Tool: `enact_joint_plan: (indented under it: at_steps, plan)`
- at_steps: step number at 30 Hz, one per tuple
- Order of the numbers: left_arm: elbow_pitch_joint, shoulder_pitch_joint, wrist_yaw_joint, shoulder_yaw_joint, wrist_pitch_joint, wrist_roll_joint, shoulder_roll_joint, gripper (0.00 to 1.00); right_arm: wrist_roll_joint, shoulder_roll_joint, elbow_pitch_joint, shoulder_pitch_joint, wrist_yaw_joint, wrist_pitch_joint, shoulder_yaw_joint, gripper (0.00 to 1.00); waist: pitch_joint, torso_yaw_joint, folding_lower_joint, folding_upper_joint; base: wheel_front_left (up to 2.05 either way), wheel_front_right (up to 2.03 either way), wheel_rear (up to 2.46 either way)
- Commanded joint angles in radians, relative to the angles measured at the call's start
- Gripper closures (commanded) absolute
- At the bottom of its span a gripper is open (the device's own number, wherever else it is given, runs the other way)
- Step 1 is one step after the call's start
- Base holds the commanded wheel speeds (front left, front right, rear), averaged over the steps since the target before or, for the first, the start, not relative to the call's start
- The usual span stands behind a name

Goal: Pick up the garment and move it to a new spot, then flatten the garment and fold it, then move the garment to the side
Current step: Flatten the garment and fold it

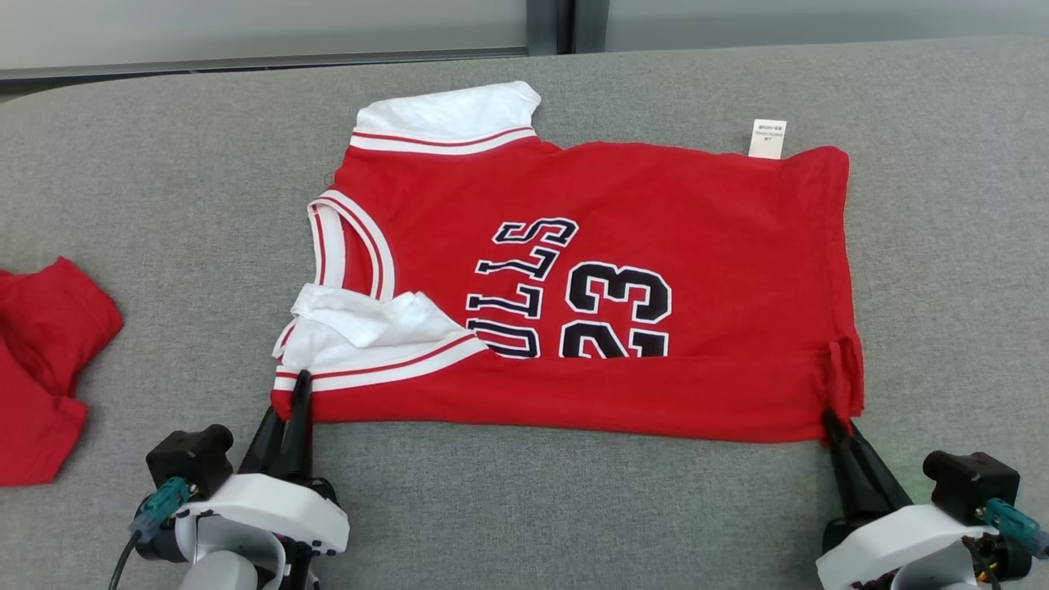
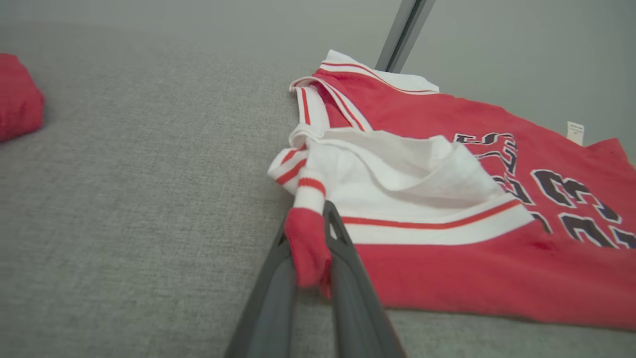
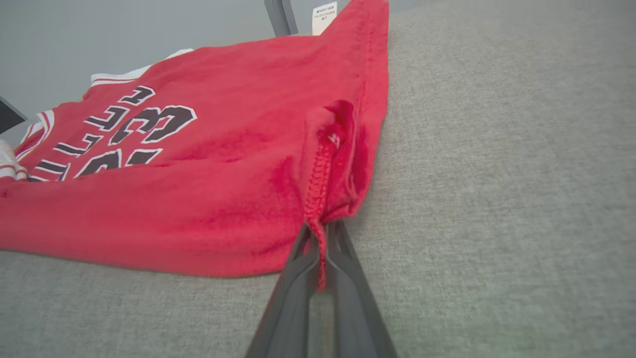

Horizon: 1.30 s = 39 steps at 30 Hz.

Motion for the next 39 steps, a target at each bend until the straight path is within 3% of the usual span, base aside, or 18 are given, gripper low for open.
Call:
enact_joint_plan:
  at_steps: [1, 15, 21, 22, 23, 24, 32, 39]
  plan:
    - [-0.019, 0.014, 0.006, 0.004, -0.007, 0.008, 0.009, 1.00, 0.006, -0.012, -0.010, 0.002, -0.002, 0.000, -0.006, 1.00, -0.005, 0.002, -0.0001, 0.0000, 0.00, 0.00, 0.00]
    - [-0.277, 0.280, 0.080, 0.013, 0.127, -0.024, 0.039, 1.00, 0.059, -0.021, -0.121, 0.229, -0.002, 0.065, -0.071, 1.00, -0.114, 0.021, -0.0001, 0.0000, 0.00, 0.00, 0.00]
    - [-0.304, 0.346, 0.104, 0.004, 0.172, -0.047, 0.025, 1.00, 0.057, -0.021, -0.126, 0.285, -0.002, 0.083, -0.063, 1.00, -0.143, 0.015, -0.0001, 0.0000, 0.00, 0.00, 0.00]
    - [-0.300, 0.348, 0.107, 0.004, 0.176, -0.052, 0.023, 0.54, 0.058, -0.020, -0.124, 0.282, -0.002, 0.081, -0.061, 0.60, -0.145, 0.013, -0.0001, 0.0000, 0.00, 0.00, 0.00]
    - [-0.296, 0.348, 0.109, 0.001, 0.181, -0.056, 0.021, 0.00, 0.060, -0.019, -0.123, 0.276, -0.002, 0.078, -0.059, 0.13, -0.145, 0.010, -0.0001, 0.0000, 0.00, 0.00, 0.00]
    - [-0.296, 0.344, 0.111, -0.001, 0.177, -0.054, 0.019, 0.00, 0.061, -0.018, -0.126, 0.265, -0.002, 0.071, -0.058, 0.00, -0.145, 0.008, -0.0001, 0.0000, 0.00, 0.00, 0.00]
    - [-0.362, 0.278, 0.166, 0.010, 0.053, 0.044, 0.051, 0.00, -0.002, -0.025, -0.284, 0.199, -0.001, -0.005, -0.104, 0.00, -0.145, -0.019, -0.0001, 0.0000, 0.00, 0.00, 0.00]
    - [-0.449, 0.227, 0.204, 0.010, 0.017, 0.112, 0.082, 0.00, -0.061, -0.027, -0.438, 0.140, -0.001, 0.035, -0.107, 0.00, -0.155, -0.036, -0.0001, 0.0000, 0.00, 0.00, 0.00]
